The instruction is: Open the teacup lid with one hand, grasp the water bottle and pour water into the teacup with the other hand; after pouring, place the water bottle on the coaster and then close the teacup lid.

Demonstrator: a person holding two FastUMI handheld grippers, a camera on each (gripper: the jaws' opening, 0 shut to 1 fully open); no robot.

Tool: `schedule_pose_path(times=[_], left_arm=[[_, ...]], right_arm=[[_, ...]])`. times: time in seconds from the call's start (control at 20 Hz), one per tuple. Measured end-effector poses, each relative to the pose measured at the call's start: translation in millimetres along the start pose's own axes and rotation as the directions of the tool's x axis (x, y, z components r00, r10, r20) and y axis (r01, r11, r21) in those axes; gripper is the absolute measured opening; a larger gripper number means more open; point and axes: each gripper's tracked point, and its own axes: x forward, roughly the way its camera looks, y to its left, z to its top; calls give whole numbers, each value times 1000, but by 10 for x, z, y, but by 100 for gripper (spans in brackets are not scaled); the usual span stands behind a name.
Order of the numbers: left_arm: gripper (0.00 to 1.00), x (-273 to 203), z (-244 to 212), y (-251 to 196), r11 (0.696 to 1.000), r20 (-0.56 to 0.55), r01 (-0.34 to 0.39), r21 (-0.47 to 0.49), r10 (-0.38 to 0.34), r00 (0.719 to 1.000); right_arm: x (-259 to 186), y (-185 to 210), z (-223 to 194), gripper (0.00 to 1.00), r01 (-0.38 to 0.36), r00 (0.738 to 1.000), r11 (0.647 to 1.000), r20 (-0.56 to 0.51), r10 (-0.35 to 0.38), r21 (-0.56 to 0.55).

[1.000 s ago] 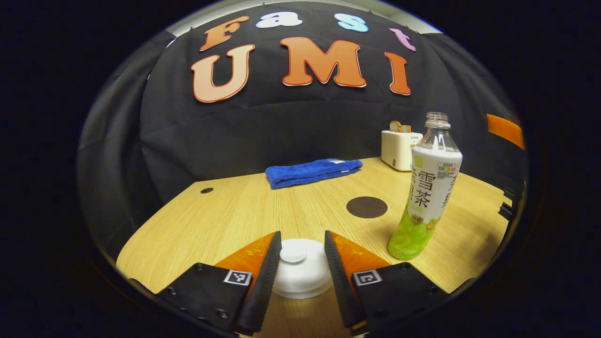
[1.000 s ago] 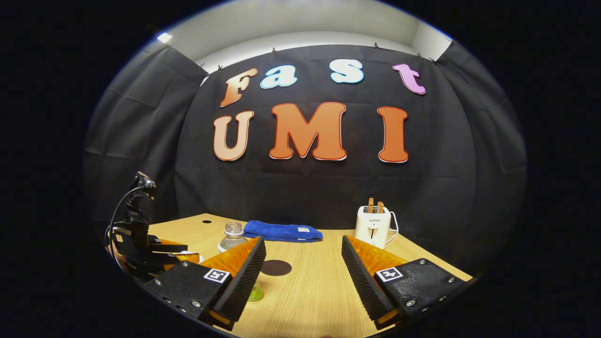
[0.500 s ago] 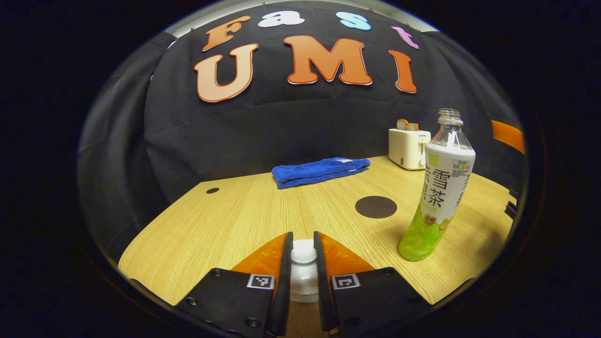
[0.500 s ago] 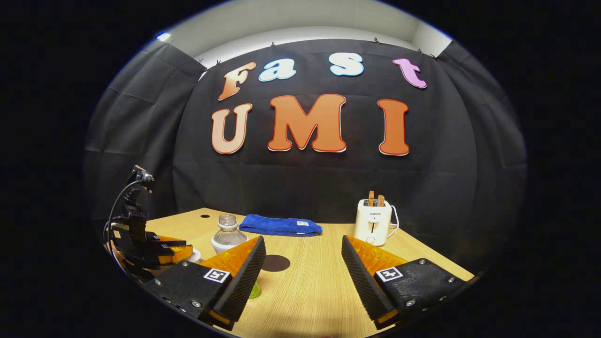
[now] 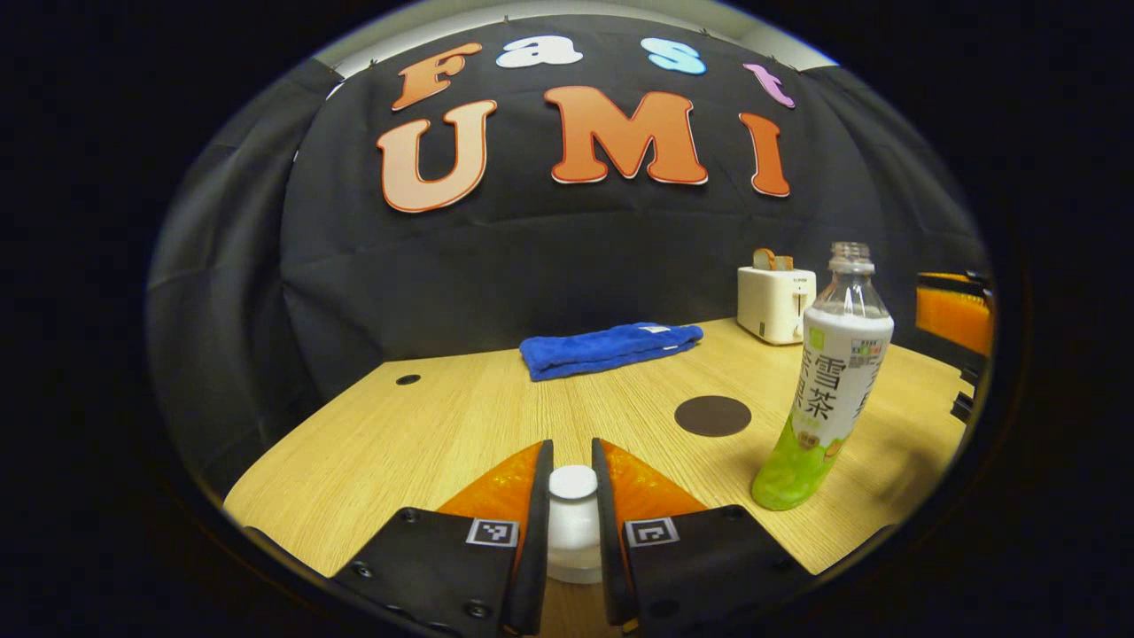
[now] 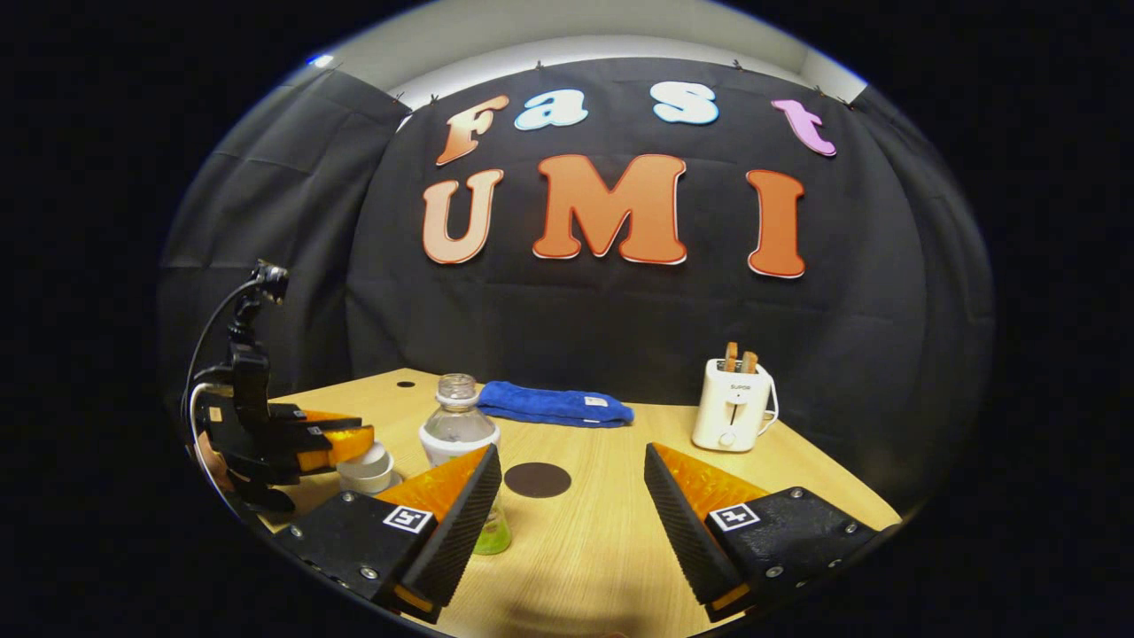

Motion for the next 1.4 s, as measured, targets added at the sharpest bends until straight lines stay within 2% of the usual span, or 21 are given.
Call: schedule_pose_path(times=[0.2, 0.3, 0.35, 0.65, 0.7, 0.75, 0.85, 0.95, 1.0, 1.05, 1.1, 1.15, 1.35, 1.4], left_arm=[[30, -64, 167, 145, 1000, 46, -30, -2, 30, 998], [34, -100, 218, 216, 999, 60, -40, -13, 41, 997], [30, -117, 234, 265, 999, 64, -48, -21, 49, 997], [29, -231, 221, 657, 991, 65, -126, -41, 128, 990], [26, -251, 205, 706, 990, 64, -134, -40, 136, 989], [29, -284, 197, 763, 989, 65, -145, -40, 147, 987], [30, -325, 170, 864, 986, 64, -163, -43, 165, 984], [26, -357, 131, 949, 983, 59, -175, -49, 177, 982], [30, -374, 102, 981, 982, 54, -180, -55, 183, 982], [29, -393, 72, 1021, 981, 49, -186, -57, 189, 981], [26, -403, 46, 1065, 979, 45, -193, -59, 196, 980], [30, -419, 12, 1097, 979, 38, -195, -64, 198, 979], [30, -495, -49, 1229, 974, 30, -211, -78, 213, 977], [26, -526, -42, 1262, 973, 34, -215, -80, 218, 975]], right_arm=[[24, 332, -90, 98, -101, 995, 995, -26, 101, -16], [77, 416, -176, 98, -119, 992, 993, -47, 118, -26], [99, 458, -241, 98, -132, 989, 991, -66, 130, -23], [387, 691, -574, 96, -166, 972, 986, -169, 165, 9], [424, 723, -620, 95, -169, 969, 986, -183, 169, 13], [464, 745, -662, 93, -168, 966, 986, -197, 168, 16], [520, 756, -732, 87, -159, 962, 987, -221, 158, 14], [588, 758, -789, 81, -142, 960, 990, -242, 141, 14], [582, 764, -817, 78, -139, 957, 990, -254, 138, 16], [617, 770, -812, 71, -136, 958, 991, -252, 136, 20], [590, 772, -795, 69, -137, 956, 990, -259, 136, 16], [603, 769, -790, 67, -132, 955, 991, -267, 129, 6], [655, 676, -679, 65, -105, 958, 988, -278, 70, -115], [660, 646, -648, 65, -95, 959, 983, -278, 48, -159]])
